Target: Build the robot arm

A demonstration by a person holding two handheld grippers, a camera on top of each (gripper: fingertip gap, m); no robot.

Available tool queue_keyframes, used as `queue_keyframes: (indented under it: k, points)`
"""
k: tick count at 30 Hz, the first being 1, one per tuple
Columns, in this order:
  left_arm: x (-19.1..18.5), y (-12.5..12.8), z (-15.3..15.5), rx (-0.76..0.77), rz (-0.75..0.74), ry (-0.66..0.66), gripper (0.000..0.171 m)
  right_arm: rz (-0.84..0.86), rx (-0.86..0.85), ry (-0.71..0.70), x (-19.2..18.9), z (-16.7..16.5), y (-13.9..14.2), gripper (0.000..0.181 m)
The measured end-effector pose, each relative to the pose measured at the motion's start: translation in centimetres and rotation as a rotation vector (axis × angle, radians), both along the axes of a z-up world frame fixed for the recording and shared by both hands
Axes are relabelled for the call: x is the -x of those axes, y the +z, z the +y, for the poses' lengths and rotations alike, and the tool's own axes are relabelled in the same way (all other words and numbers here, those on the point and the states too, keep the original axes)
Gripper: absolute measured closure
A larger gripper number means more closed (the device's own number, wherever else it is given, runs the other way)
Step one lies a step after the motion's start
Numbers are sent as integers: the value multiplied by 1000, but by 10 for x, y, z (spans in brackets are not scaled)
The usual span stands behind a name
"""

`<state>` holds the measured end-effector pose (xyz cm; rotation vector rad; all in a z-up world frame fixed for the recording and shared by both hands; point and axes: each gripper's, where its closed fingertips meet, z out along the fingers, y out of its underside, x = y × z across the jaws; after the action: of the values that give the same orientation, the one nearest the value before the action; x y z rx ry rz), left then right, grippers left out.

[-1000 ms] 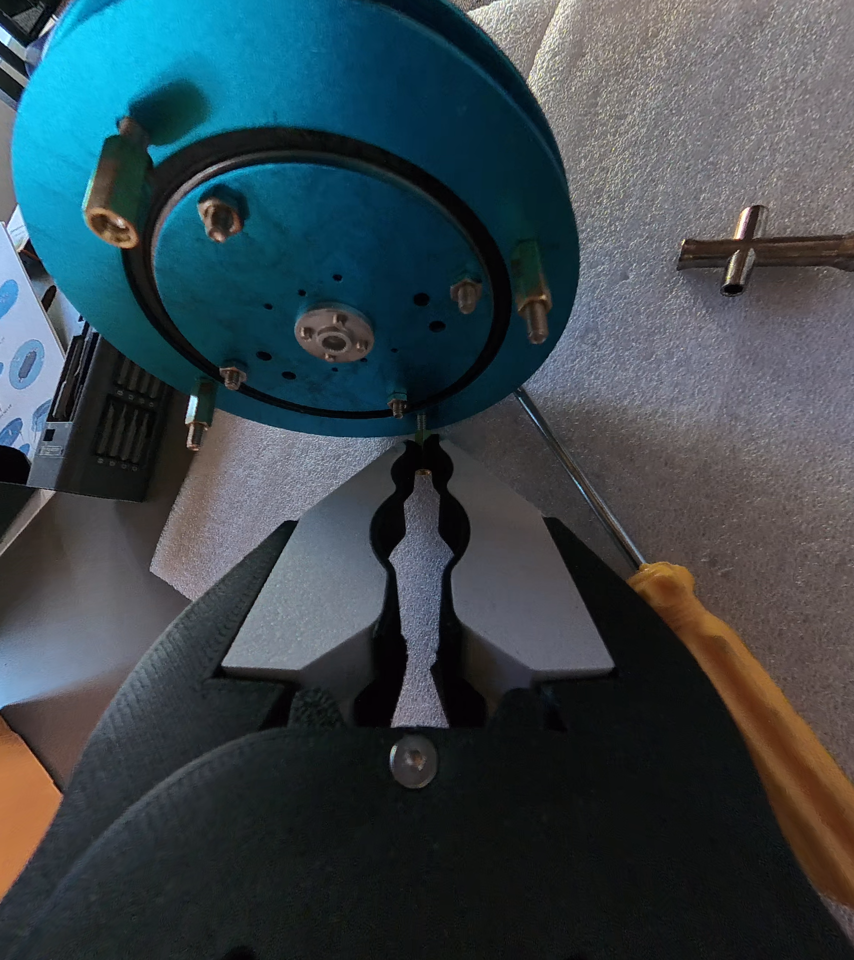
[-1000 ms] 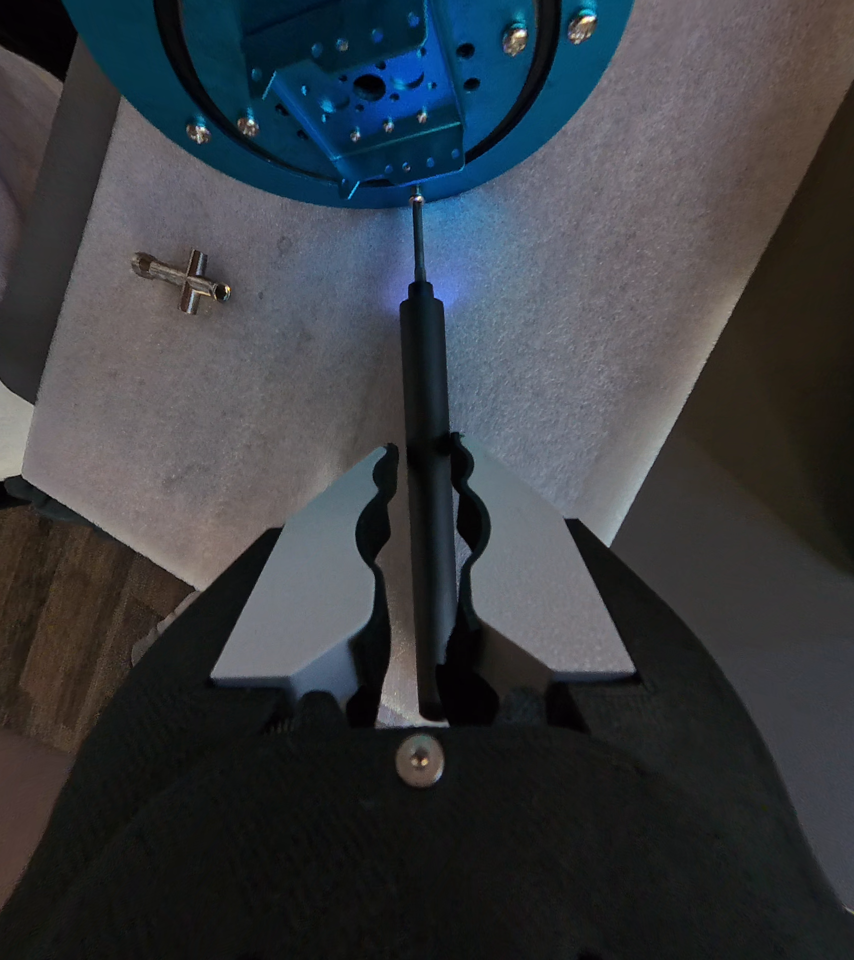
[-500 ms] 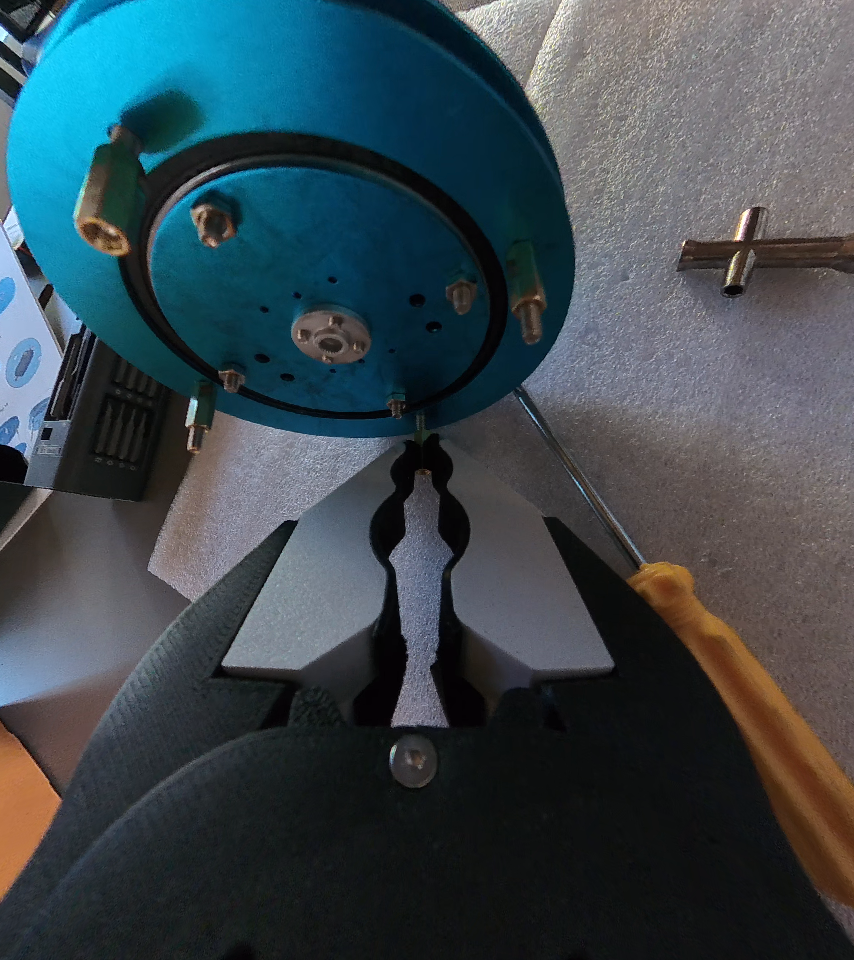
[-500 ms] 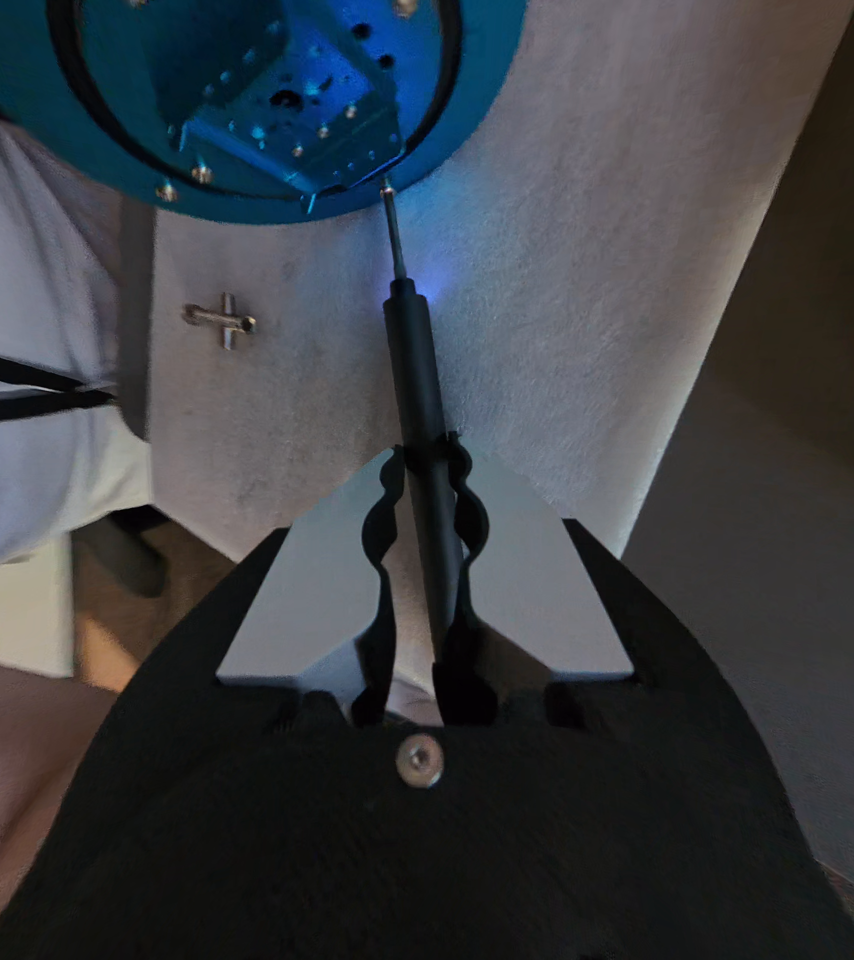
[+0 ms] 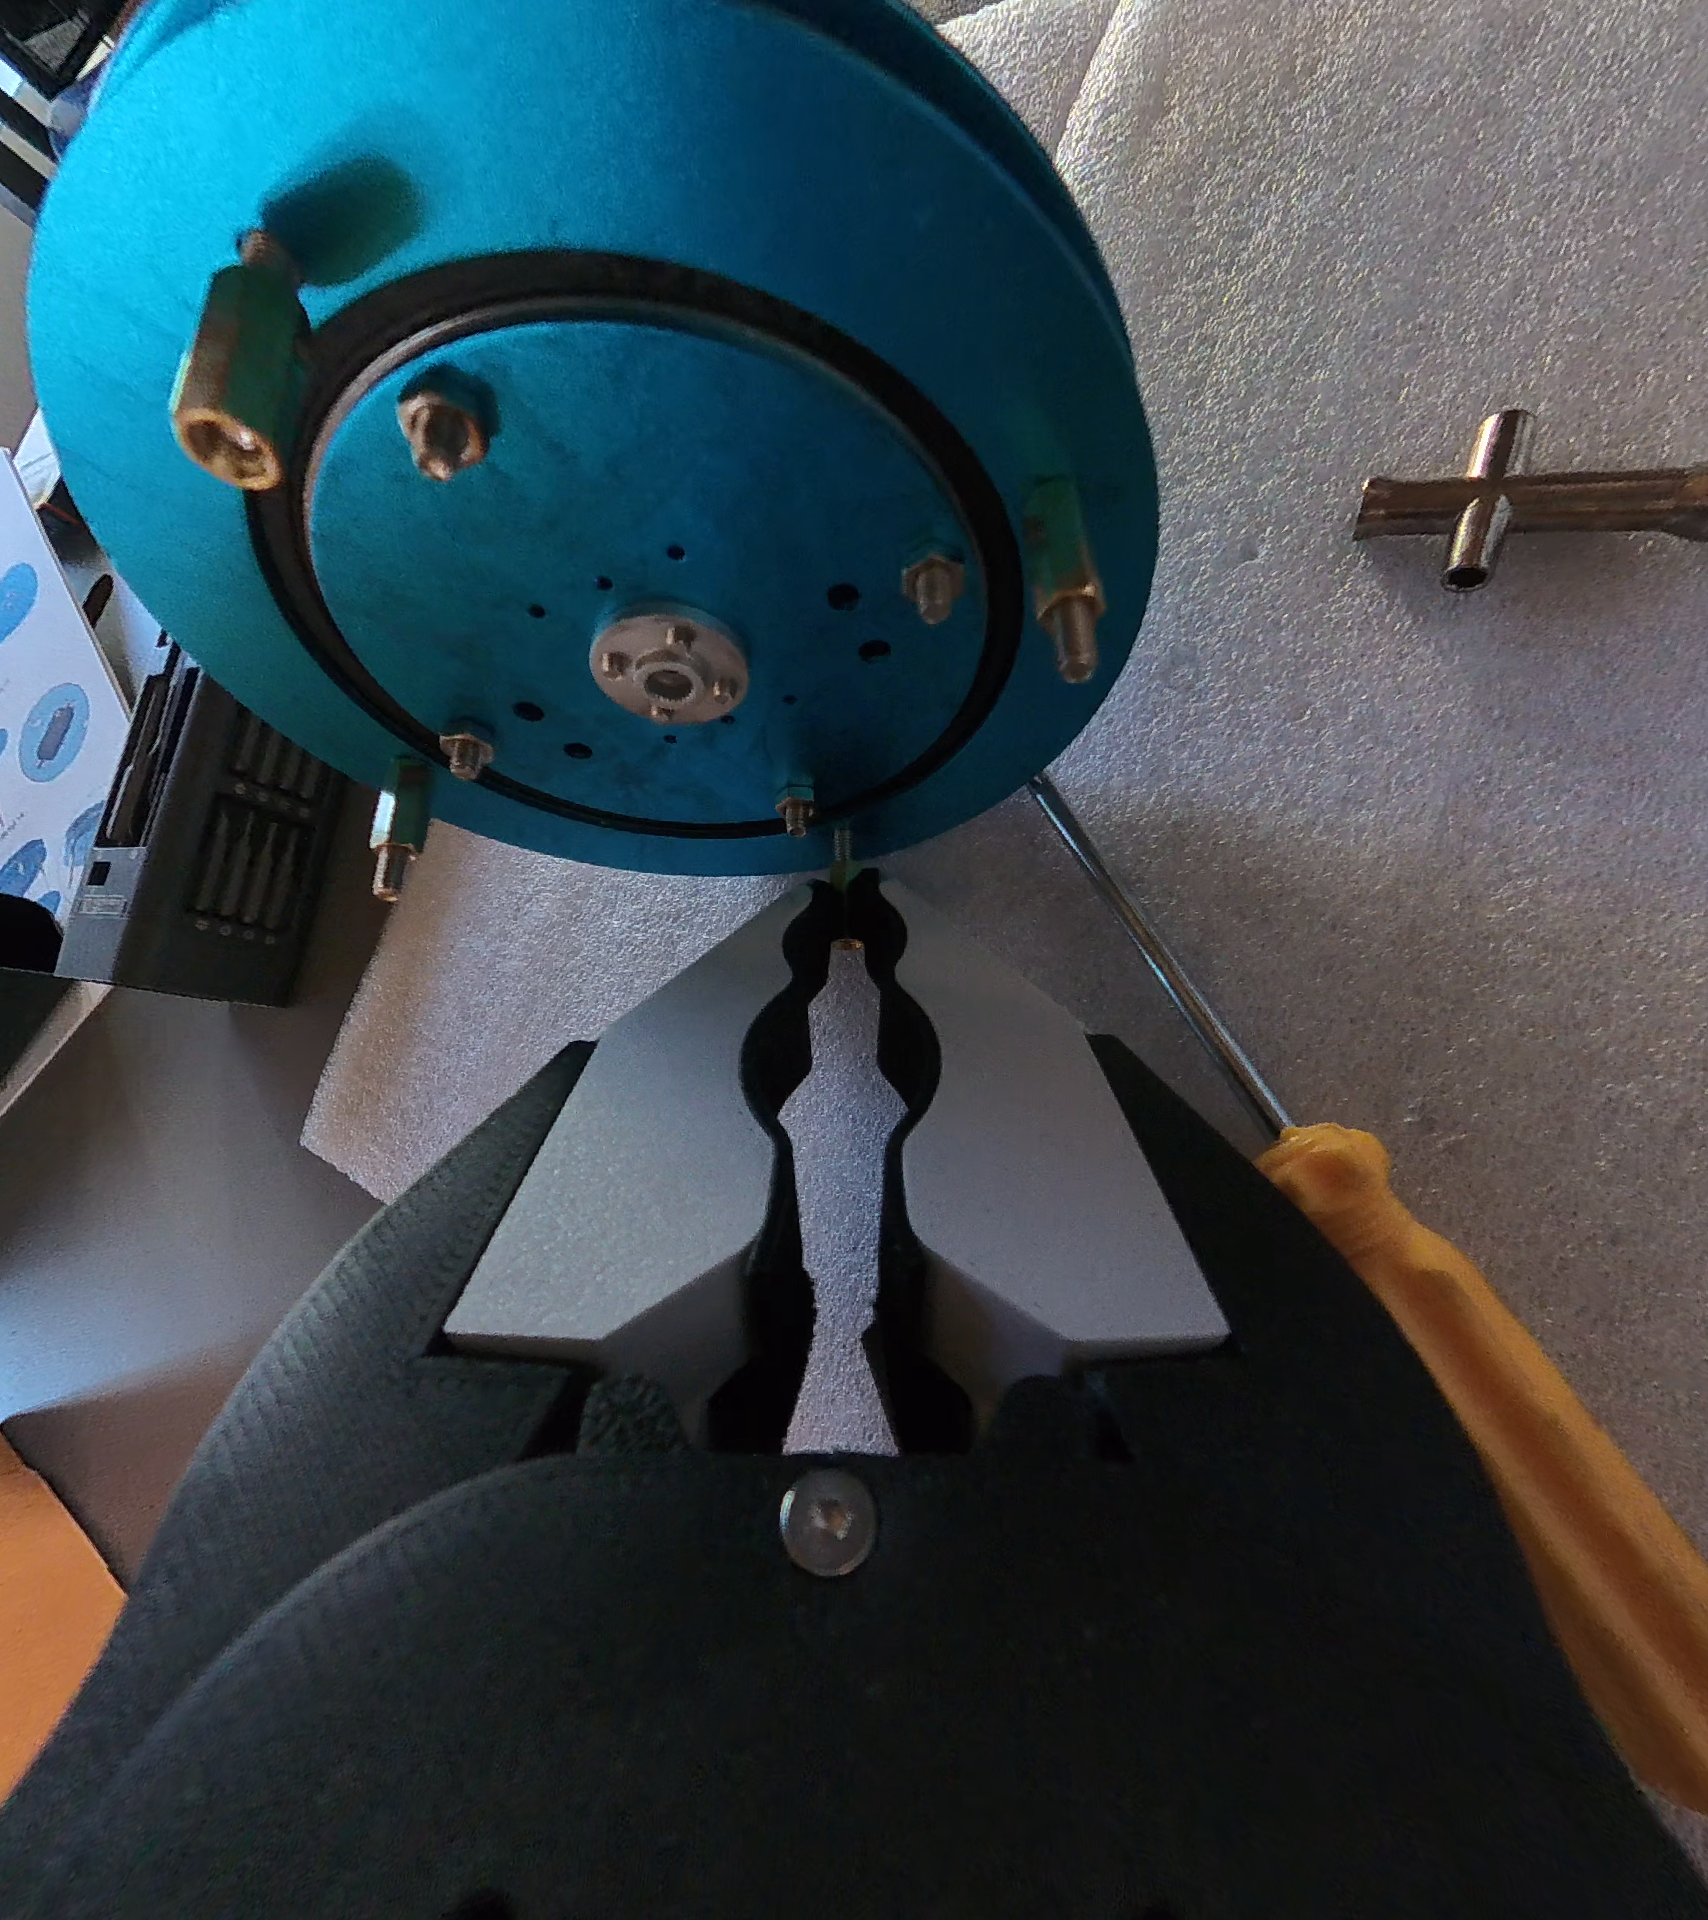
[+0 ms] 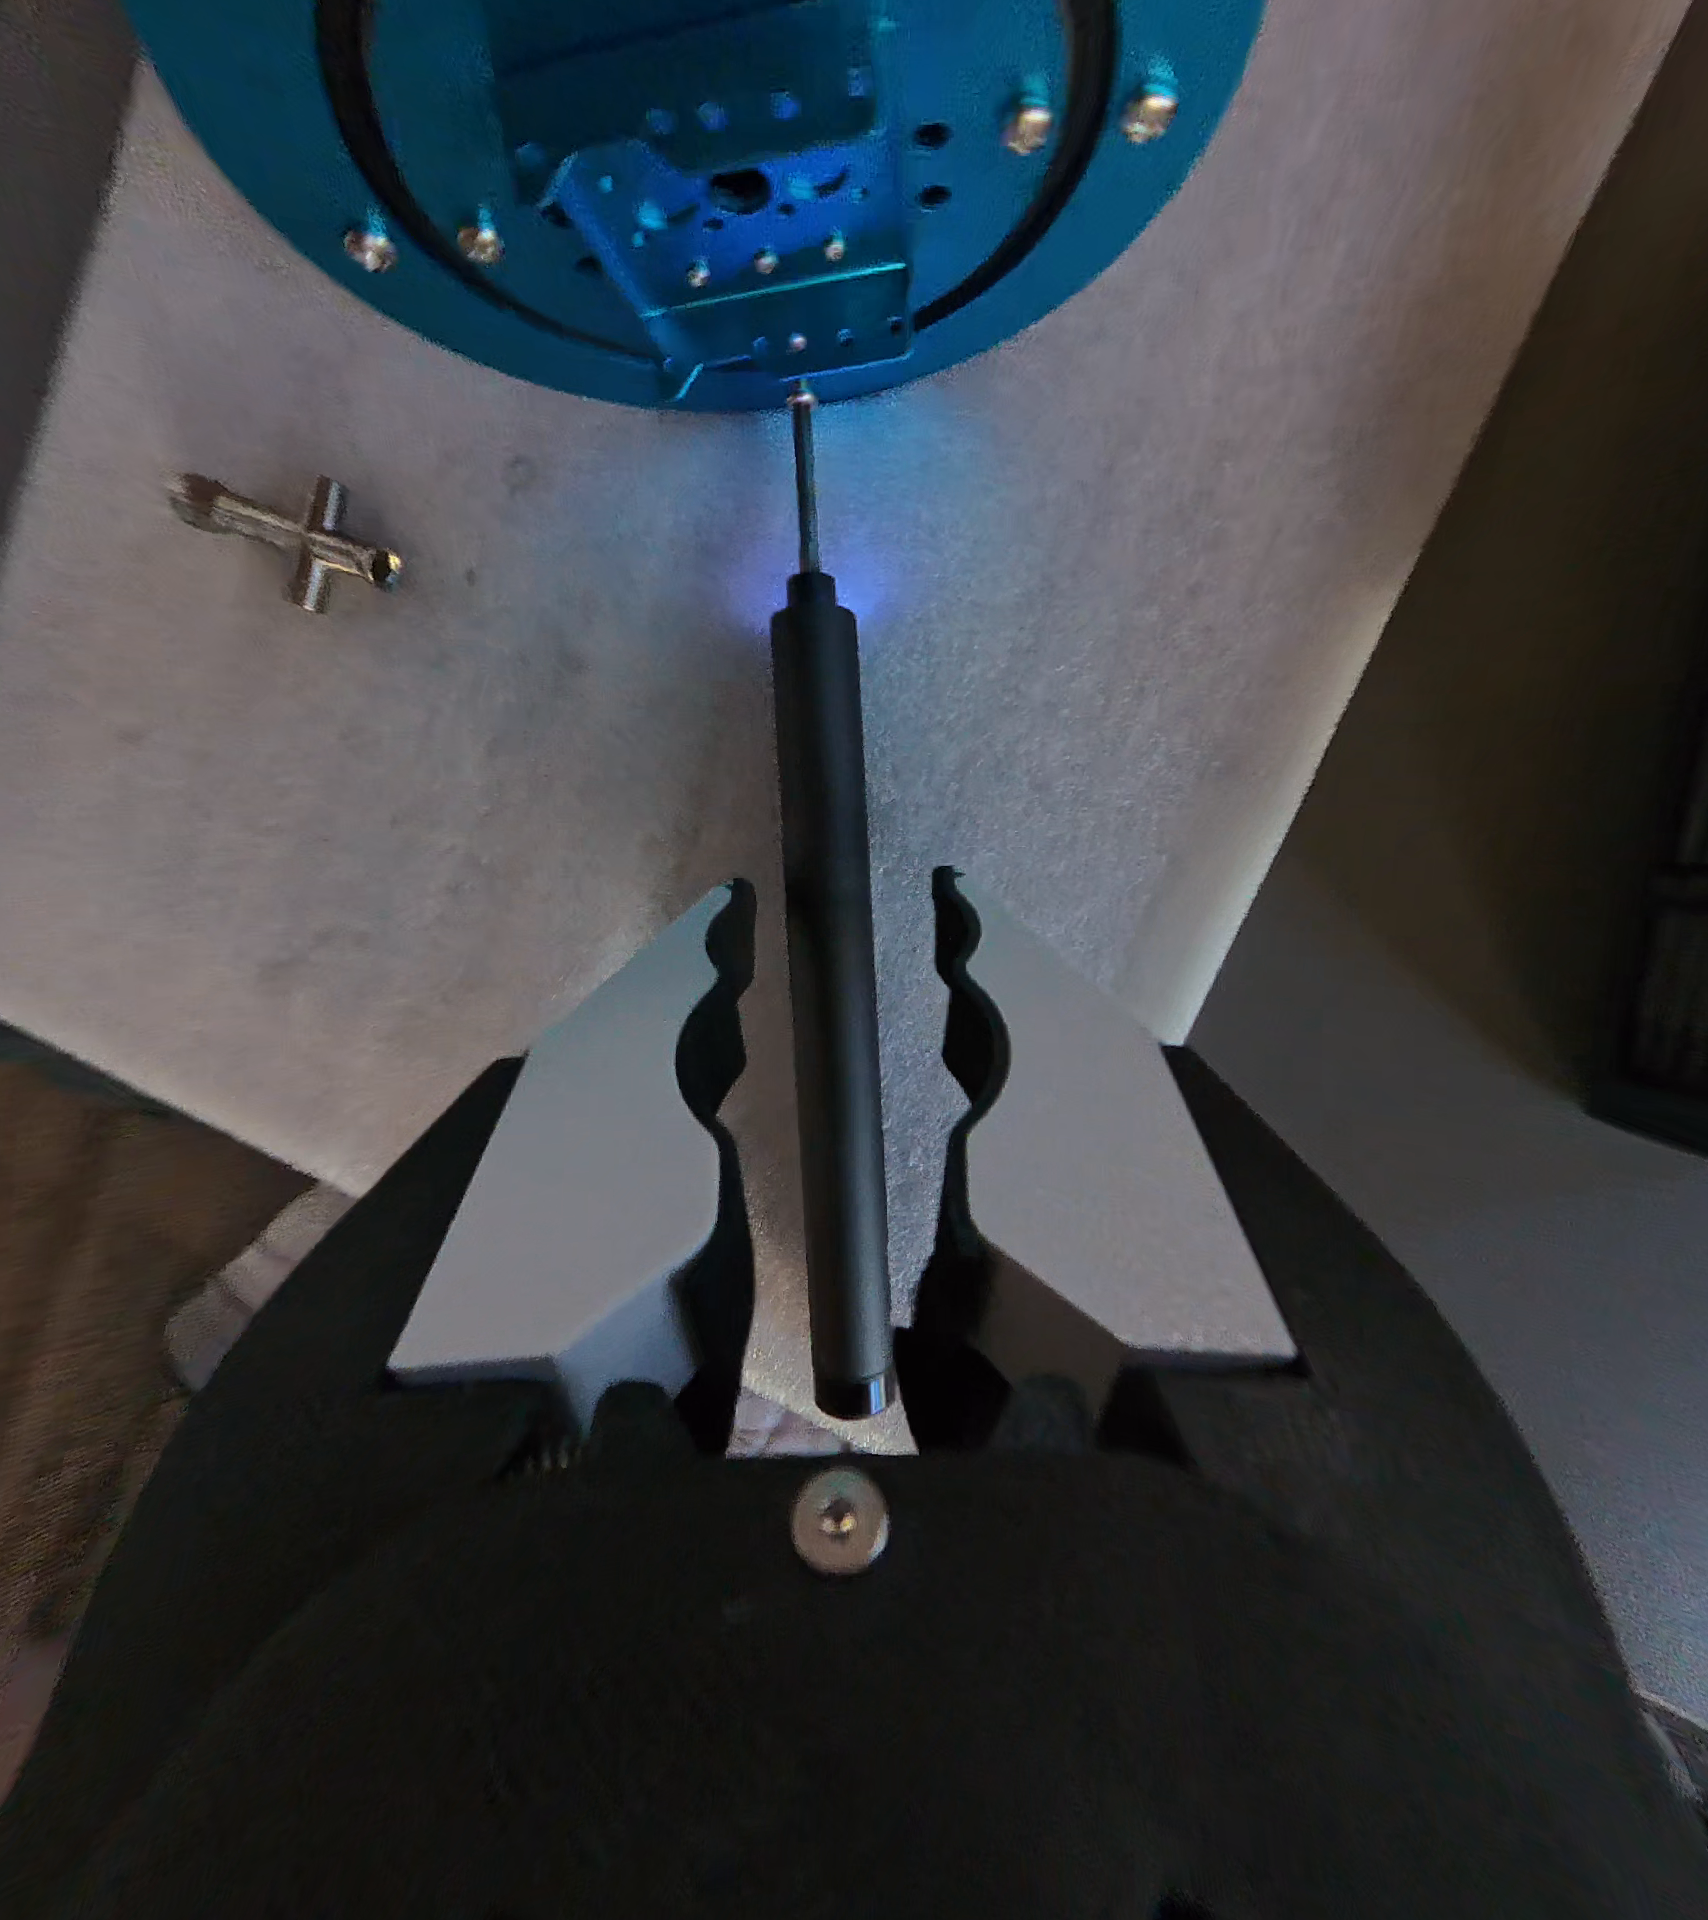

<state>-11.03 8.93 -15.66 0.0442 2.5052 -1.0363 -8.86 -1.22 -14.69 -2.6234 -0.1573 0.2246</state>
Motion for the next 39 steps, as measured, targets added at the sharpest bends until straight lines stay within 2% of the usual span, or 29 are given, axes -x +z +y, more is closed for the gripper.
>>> queue_keyframes:
  k: [2,7,11,15,22,24,29,31,33,36,39]
  points:
    - [0,0,0,-1,-1,0,167,-105,-20,7,3,1,1,142]
    - [0,0,0,-1,-3,1,167,-314,-41,15,6,5,-1,144]
    - [0,0,0,0,-1,1,167,-379,-28,10,1,3,-4,165]
    - [0,0,0,2,4,1,167,-310,-7,-15,1,5,-4,166]
    - [0,0,0,0,2,-1,167,-44,24,-50,3,4,-5,166]
    - [0,0,0,1,3,0,167,-45,0,-21,3,5,-3,160]
    - [0,0,0,2,6,0,167,-220,-122,-19,-4,6,13,142]
    - [0,0,0,3,9,0,167,-257,-116,-32,-3,6,11,133]
    - [0,0,0,3,8,0,167,-292,-99,-21,2,6,7,134]
    - [0,0,0,2,6,0,167,-288,-67,-15,3,4,1,148]
    - [0,0,0,1,4,1,167,-166,-62,-37,3,3,1,156]
